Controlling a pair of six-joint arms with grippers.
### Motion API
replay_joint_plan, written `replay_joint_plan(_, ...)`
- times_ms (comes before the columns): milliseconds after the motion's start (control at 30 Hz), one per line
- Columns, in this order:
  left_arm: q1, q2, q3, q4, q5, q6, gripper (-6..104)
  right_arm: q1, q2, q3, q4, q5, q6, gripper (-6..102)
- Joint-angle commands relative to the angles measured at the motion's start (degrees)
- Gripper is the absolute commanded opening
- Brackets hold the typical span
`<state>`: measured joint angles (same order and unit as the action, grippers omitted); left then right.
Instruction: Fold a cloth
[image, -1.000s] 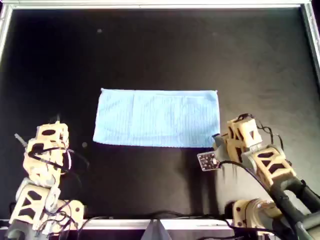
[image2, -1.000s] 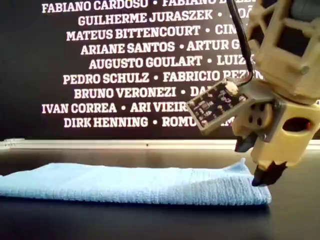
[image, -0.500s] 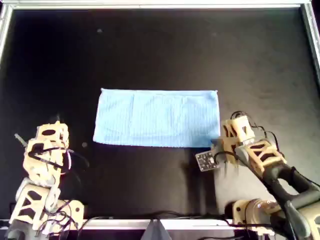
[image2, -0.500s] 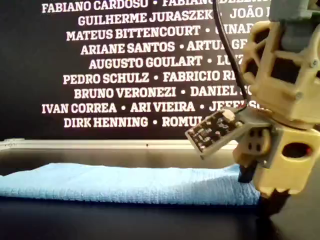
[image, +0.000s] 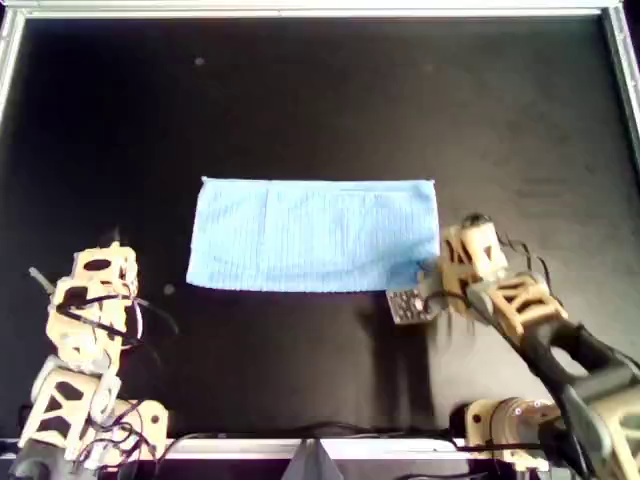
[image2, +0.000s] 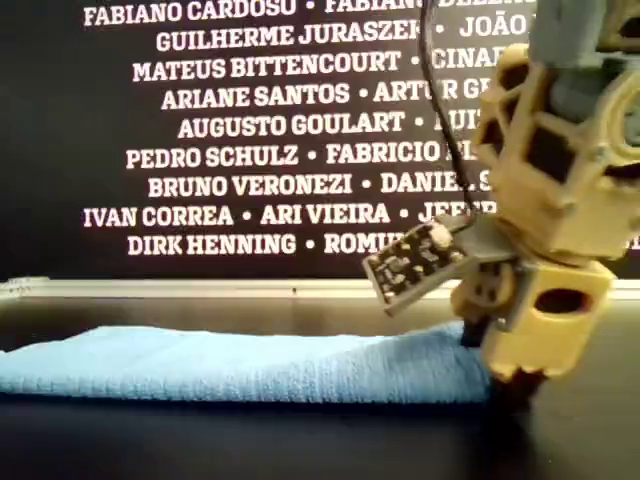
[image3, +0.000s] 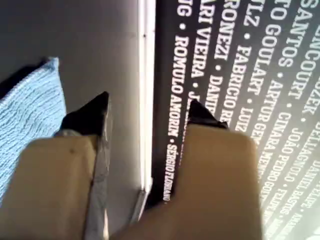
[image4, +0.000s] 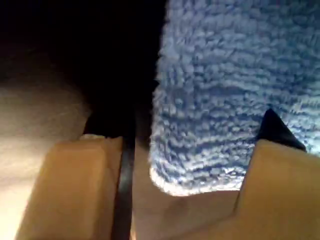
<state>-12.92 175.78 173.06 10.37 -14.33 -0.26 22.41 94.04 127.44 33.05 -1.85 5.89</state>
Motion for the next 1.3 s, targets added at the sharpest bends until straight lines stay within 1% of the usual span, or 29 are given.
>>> replay_joint_plan(0,0.53,1.05,-2.90,-0.18,-0.44,0.35,54,-0.26,-3.69,-6.06,-2.11,0.44,-0.26,99)
replay_joint_plan(67,0.53,1.05,-2.90,-0.18,-0.44,0.35,54,-0.26,-6.15,-7.56,-2.02,0.44,0.09,98)
replay_joint_plan(100,0.53,1.05,-2.90,-0.18,-0.44,0.35,54,-0.18,-6.24,-7.65,-2.02,0.44,-0.26,96)
replay_joint_plan(167,0.53,1.05,-2.90,-0.18,-0.44,0.35,54,-0.18,-5.71,-7.03,-2.02,0.44,-0.26,90)
replay_joint_plan(200,0.53,1.05,-2.90,-0.18,-0.44,0.35,54,-0.18,-5.45,-6.68,-2.02,0.44,-0.26,85)
replay_joint_plan(300,0.44,1.05,-2.90,-0.18,-0.44,0.35,54,-0.18,-5.10,-6.42,-2.02,0.18,0.26,66)
replay_joint_plan(333,0.44,1.05,-2.90,-0.18,-0.44,0.35,54,-0.18,-5.01,-6.42,-2.02,-0.53,0.35,59)
replay_joint_plan(467,0.44,1.05,-2.90,-0.18,-0.44,0.35,54,-0.18,-3.43,-6.94,-2.02,-0.62,0.44,31)
replay_joint_plan(533,0.44,1.05,-2.90,-0.18,-0.44,0.35,54,-0.18,-0.62,-6.15,-2.02,-0.62,-0.18,18)
replay_joint_plan(600,0.44,1.05,-2.90,-0.18,-0.44,0.35,54,-0.18,1.93,-5.98,-2.02,-0.62,-0.35,6)
replay_joint_plan(667,0.44,1.05,-2.90,-0.18,-0.44,0.35,54,-0.18,3.16,-5.98,-1.93,0.18,-0.35,-2)
replay_joint_plan(700,0.44,1.05,-2.90,-0.18,-0.44,0.35,54,-0.18,3.43,-5.89,-1.58,0.18,-0.35,-4)
replay_joint_plan(800,0.44,1.05,-2.90,-0.18,-0.44,0.35,54,-0.26,3.60,-5.89,-0.79,0.26,-0.35,-1)
replay_joint_plan(867,0.44,1.05,-2.90,-0.18,-0.44,0.35,54,-0.18,3.60,-6.06,-0.79,0.09,0.35,0)
replay_joint_plan(900,0.44,1.05,-2.90,-0.18,-0.44,0.35,54,-0.09,3.60,-6.24,-0.88,-0.70,0.44,0)
replay_joint_plan(1067,0.44,1.05,-2.90,-0.18,-0.09,0.35,54,0.88,3.69,-8.26,-1.32,-0.70,0.62,0)
replay_joint_plan(1267,0.79,1.05,-2.37,-0.18,0.35,0.35,54,1.32,5.27,-16.70,-1.32,-0.70,0.70,0)
